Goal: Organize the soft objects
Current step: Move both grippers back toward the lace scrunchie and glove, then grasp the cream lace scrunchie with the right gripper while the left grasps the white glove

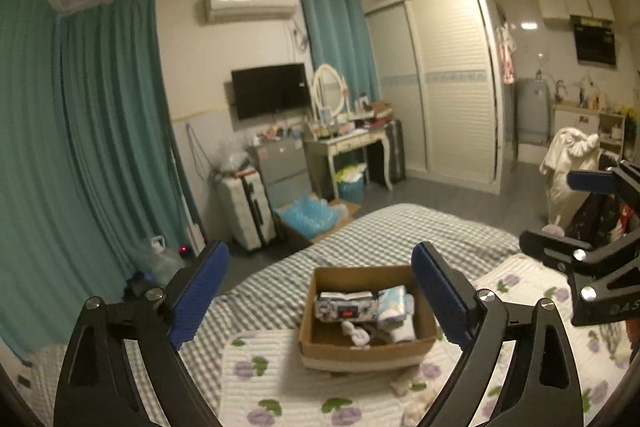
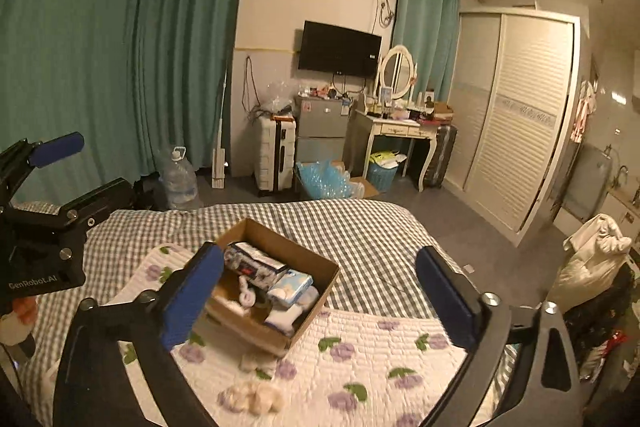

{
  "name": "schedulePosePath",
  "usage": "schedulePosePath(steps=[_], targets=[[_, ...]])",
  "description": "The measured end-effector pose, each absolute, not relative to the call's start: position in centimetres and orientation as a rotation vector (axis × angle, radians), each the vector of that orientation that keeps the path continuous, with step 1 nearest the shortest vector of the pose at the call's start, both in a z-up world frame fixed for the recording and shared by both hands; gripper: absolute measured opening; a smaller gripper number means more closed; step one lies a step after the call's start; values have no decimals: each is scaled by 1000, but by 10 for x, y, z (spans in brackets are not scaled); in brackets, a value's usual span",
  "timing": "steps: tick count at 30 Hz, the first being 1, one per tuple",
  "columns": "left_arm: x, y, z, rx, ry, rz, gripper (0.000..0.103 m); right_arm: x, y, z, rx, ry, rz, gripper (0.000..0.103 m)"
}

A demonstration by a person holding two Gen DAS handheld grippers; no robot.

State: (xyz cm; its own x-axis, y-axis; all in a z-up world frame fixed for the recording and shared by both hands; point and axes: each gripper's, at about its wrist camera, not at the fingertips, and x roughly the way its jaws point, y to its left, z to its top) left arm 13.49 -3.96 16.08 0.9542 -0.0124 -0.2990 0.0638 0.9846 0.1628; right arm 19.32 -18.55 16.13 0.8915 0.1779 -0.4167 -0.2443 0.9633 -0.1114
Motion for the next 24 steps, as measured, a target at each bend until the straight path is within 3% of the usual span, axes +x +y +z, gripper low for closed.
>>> schedulePosePath(steps=[7,14,24], targets=[[93,-28,108,132,383,-25,94,141,-174,121,-177,485,240,103],[95,-19,5,84,511,-21,94,141,-156,4,-166,597,296,103],[140,-11,-114,41,701,3,94,205,-132,-139,-193,786,347,103]])
